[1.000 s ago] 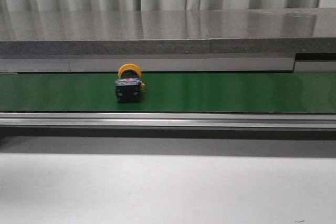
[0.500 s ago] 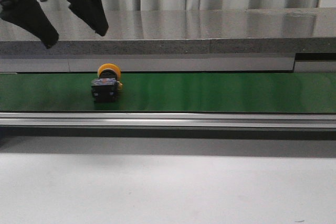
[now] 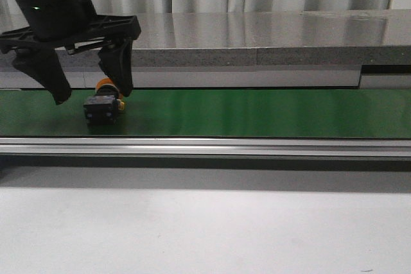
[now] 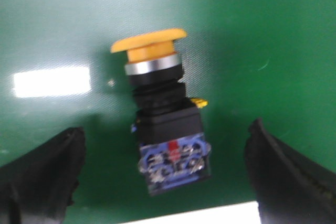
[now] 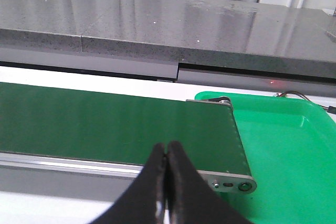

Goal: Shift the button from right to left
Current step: 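Lower the left gripper over the button and grasp it, then lift the button and move it over the blue tray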

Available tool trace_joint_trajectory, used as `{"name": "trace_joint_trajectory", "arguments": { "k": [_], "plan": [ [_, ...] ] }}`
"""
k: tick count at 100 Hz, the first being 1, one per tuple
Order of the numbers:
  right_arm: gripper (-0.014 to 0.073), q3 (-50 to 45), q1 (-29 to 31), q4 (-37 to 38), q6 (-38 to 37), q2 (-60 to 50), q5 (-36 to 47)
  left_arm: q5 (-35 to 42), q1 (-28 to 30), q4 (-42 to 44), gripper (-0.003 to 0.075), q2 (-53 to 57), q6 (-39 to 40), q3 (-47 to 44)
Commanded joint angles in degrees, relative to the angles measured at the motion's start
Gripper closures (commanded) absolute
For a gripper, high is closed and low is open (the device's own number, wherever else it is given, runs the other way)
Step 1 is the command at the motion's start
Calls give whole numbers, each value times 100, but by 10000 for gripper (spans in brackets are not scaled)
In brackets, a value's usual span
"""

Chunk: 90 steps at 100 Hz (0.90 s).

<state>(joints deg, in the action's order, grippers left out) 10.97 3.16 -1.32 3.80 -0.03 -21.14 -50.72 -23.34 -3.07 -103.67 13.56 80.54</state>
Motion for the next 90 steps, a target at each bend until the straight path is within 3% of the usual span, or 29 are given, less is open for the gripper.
{"name": "trace_joint_trajectory", "arguments": {
  "k": [1,21,43,50,75,90],
  "plan": [
    [654,135,9,63,10,60,478,200,-16,55,116,111,133,165],
    [654,135,9,63,10,60,478,189,-16,97,155,-81,195,165],
    [654,135,9,63,10,60,478,179,81,141,419,-81,195,165],
    [654,135,9,63,10,60,478,179,127,151,465,-81,195,165],
    [654,135,9,63,10,60,478,77,213,232,472,221,195,165],
    [654,135,9,63,10,60,478,-75,590,531,472,724,195,165]
  ]
}}
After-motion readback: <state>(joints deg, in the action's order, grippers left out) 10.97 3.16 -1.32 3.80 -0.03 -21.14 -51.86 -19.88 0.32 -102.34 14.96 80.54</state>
